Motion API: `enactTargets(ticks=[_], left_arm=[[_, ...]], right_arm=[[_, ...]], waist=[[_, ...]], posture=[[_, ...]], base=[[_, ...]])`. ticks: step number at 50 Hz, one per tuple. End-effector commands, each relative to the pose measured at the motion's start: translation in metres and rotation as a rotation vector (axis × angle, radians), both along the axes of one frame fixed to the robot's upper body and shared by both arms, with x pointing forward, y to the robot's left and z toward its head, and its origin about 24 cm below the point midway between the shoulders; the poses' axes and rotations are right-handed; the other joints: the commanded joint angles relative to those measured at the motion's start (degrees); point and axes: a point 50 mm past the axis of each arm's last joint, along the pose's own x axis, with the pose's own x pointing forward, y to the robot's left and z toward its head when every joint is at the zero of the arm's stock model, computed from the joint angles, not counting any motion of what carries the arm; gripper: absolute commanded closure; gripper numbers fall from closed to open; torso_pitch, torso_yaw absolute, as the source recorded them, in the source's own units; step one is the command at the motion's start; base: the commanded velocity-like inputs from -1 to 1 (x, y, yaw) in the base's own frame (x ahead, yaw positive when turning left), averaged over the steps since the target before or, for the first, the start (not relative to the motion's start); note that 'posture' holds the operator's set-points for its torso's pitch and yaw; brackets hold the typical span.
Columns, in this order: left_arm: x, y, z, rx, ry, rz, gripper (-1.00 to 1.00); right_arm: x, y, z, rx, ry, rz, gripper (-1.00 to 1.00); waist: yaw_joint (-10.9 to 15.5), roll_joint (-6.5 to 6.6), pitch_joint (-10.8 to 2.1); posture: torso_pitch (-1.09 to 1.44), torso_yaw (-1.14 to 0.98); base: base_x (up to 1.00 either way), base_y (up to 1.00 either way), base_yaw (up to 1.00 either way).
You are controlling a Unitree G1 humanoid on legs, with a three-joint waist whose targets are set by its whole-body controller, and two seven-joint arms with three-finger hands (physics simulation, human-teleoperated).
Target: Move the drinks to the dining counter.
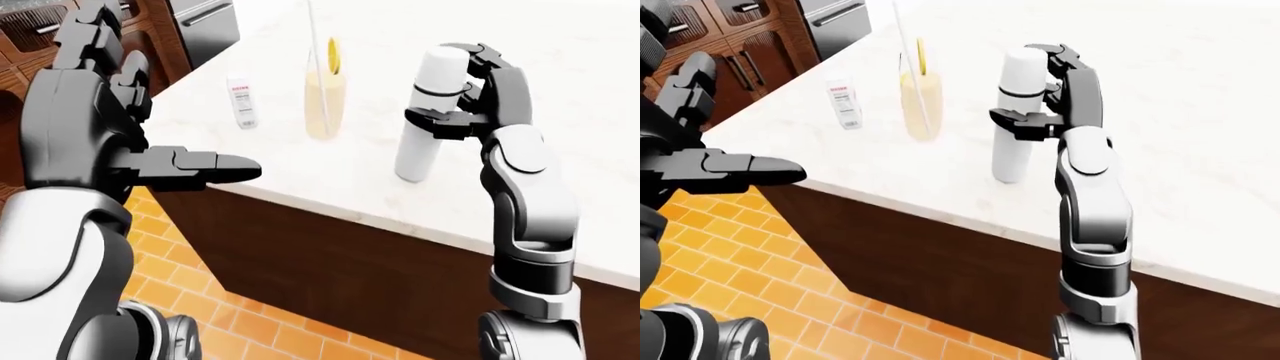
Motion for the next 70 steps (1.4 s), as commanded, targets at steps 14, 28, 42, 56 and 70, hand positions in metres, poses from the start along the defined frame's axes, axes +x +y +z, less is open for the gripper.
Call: enactTargets(ticks=[14,28,42,56,70], left_arm=[[-0.004,0.0,0.012,0.01,-0.069,0.004,-1.0],[-0.005,-0.001,0.013,0.012,-0.071,0.003,-1.0],[-0.003,-0.008,0.002,0.021,-0.053,-0.012,-1.0],[-0.001,0.028,-0.028,0.023,-0.056,0.114,-1.0],[-0.016,0.09,-0.039,-0.018,-0.063,0.383,-1.0]], right_arm=[[-0.027,-0.004,0.026,-0.012,-0.126,0.0,-0.67],[-0.039,-0.01,0.029,-0.013,-0.14,-0.004,-0.93],[-0.079,-0.039,0.025,-0.003,-0.143,-0.026,-1.0],[-0.131,-0.086,0.034,0.042,-0.196,-0.136,-1.0],[-0.188,-0.164,0.035,0.109,-0.249,-0.373,-1.0]], waist=[[0.1,-0.12,-1.51],[0.1,-0.29,-1.19],[0.4,-0.73,-1.05],[0.4,-1.28,-1.15],[0.6,-1.44,-0.47]], posture=[[0.0,0.0],[0.0,0.0],[0.0,0.0],[0.0,0.0],[0.0,0.0]], base=[[0.0,0.0,0.0],[0.0,0.0,0.0],[0.0,0.0,0.0],[0.0,0.0,0.0],[0.0,0.0,0.0]])
